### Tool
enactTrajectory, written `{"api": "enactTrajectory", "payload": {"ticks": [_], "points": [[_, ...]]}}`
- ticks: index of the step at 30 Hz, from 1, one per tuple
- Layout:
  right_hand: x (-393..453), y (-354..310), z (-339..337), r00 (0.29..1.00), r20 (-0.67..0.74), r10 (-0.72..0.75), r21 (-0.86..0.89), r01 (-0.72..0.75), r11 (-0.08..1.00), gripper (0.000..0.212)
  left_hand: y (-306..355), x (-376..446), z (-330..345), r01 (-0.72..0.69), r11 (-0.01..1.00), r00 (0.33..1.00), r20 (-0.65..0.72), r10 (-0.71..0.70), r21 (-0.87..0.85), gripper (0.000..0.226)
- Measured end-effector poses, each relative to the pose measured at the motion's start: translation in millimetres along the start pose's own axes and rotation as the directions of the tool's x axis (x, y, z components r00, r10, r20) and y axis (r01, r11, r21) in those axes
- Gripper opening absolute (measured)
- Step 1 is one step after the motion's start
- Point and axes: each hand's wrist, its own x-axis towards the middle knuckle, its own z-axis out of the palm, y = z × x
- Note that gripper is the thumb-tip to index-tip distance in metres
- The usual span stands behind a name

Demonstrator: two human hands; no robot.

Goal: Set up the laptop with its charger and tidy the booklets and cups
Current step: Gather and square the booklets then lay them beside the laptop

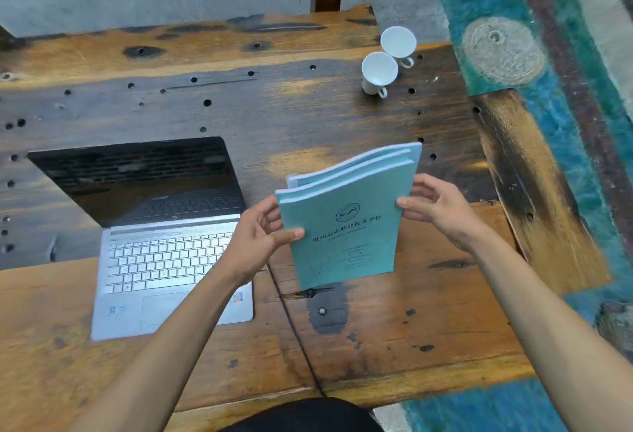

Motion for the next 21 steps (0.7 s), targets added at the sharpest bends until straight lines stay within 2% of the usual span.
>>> {"api": "enactTrajectory", "payload": {"ticks": [8,15,21], "points": [[-97,30,28,0.98,-0.137,-0.145,0.106,0.16,0.981,0.04,5,-38,-8,-0.03,0.992,0.999,0.036,0.025,0.119,0.048],[-126,47,58,0.95,-0.246,-0.194,0.132,0.231,0.964,0.039,3,-49,-10,-0.032,0.979,0.997,0.078,0.017,0.2,0.049],[-133,52,66,0.944,-0.262,-0.199,0.108,0.233,0.967,0.041,7,-48,-18,-0.008,0.955,0.998,0.068,-0.013,0.297,0.066]]}}
